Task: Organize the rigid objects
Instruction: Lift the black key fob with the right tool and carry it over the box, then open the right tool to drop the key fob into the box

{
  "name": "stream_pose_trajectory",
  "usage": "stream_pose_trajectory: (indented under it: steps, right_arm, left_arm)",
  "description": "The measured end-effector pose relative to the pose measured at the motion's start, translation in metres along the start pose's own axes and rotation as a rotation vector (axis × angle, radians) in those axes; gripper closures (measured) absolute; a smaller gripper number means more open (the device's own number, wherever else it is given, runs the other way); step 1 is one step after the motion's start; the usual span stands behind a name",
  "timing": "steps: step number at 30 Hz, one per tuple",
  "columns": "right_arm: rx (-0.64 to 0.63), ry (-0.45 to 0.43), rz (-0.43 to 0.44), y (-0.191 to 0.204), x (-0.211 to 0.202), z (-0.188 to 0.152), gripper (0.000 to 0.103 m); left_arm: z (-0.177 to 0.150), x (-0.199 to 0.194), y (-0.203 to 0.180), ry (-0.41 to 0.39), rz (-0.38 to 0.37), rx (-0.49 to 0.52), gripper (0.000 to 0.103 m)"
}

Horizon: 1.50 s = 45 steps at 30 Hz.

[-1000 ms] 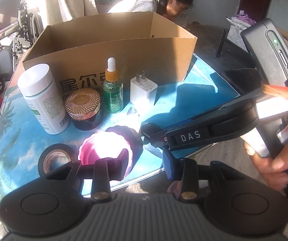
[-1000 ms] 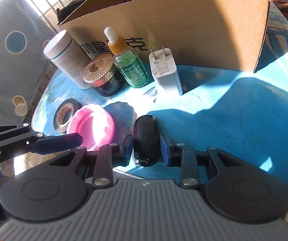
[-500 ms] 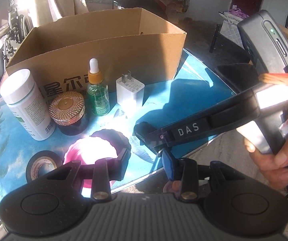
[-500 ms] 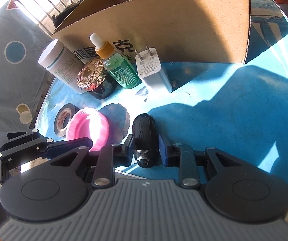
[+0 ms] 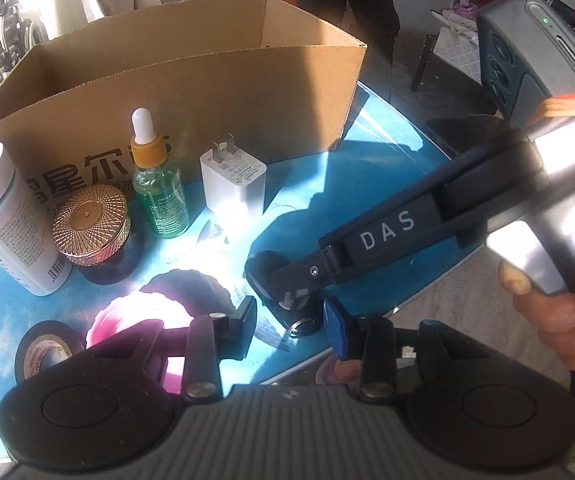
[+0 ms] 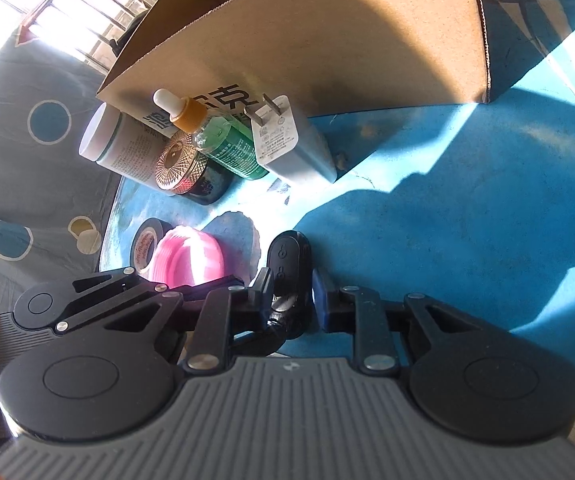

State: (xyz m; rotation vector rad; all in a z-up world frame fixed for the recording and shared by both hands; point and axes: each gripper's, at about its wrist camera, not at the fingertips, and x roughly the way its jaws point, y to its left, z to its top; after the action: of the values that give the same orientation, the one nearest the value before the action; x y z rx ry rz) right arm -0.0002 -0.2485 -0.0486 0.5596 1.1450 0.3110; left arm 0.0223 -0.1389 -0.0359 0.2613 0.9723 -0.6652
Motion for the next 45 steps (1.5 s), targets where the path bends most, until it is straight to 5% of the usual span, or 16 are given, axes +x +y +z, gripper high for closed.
stream_pose_trajectory:
  steps: [9,21,30,38,45]
  right_arm:
    - [0.046,-0.005,0.141,-0.010,-0.002,0.004,0.085]
    - [0.027,-0.009,0.130,-0.005,0.013,0.006,0.088]
    - [-0.086,-0.132,0.119,0.040,-0.031,0.010,0.088]
    - [-0.233,-0.256,0.211,0.100,-0.067,0.071,0.088]
    - [-0.176,-0.154,0.247,0.110,-0.028,0.164,0.088]
  left_arm:
    - [0.003,0.013,0.007,0.034,0.002,-0.028,0.066]
    - [0.002,0.007,0.011,0.021,0.005,-0.037,0.067]
    - [0.018,-0.052,0.007,-0.117,0.069,0.005,0.067]
    - [0.062,-0.112,0.036,-0.283,0.203,0.021,0.066]
    - [0.113,-0.086,0.099,-0.203,0.197,-0.092,0.065]
